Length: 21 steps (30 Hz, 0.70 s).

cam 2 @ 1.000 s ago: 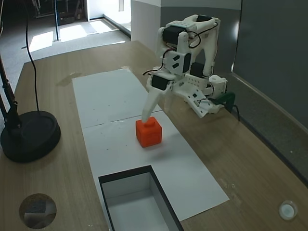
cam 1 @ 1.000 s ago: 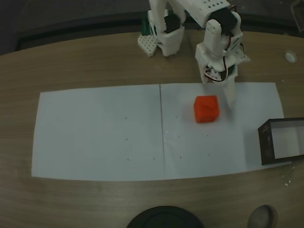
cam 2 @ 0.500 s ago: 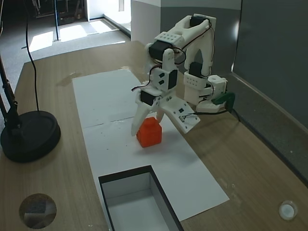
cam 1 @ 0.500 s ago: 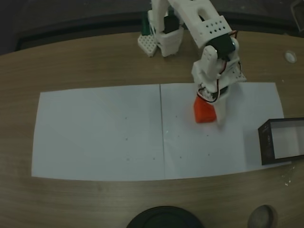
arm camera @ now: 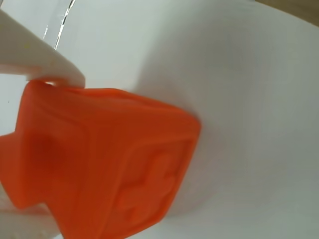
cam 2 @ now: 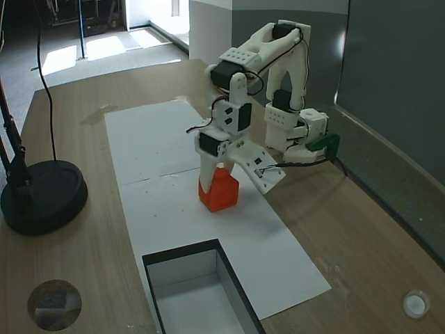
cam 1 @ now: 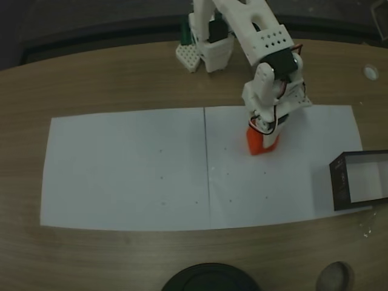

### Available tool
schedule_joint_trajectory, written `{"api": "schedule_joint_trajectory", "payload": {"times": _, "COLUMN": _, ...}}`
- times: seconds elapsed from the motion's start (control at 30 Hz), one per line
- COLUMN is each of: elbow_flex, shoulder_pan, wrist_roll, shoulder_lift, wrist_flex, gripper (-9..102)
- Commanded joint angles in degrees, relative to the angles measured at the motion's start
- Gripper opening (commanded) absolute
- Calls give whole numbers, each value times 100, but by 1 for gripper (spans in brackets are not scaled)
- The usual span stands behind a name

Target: Grab a orange square and put it in the box.

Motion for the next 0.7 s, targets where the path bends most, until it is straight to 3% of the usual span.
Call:
{"api": "schedule_joint_trajectory", "payload": {"times": 0.0, "elbow_flex": -738, "shoulder_pan": -35, "wrist_roll": 9, "shoulder_lift": 141, "wrist_flex": 62, "gripper": 3}}
{"api": "schedule_joint_trajectory", "payload": {"times": 0.13, "elbow_flex": -2083, "shoulder_pan": -70, "wrist_roll": -97, "shoulder_lift": 141, "wrist_flex": 202, "gripper": 3}}
{"api": "schedule_joint_trajectory", "payload": {"times": 0.37, "elbow_flex": -4816, "shoulder_pan": -466, "wrist_roll": -1230, "shoulder_lift": 35, "wrist_flex": 114, "gripper": 3}}
{"api": "schedule_joint_trajectory", "payload": {"times": 0.67, "elbow_flex": -7163, "shoulder_pan": -1600, "wrist_roll": -949, "shoulder_lift": -1362, "wrist_flex": -378, "gripper": 3}}
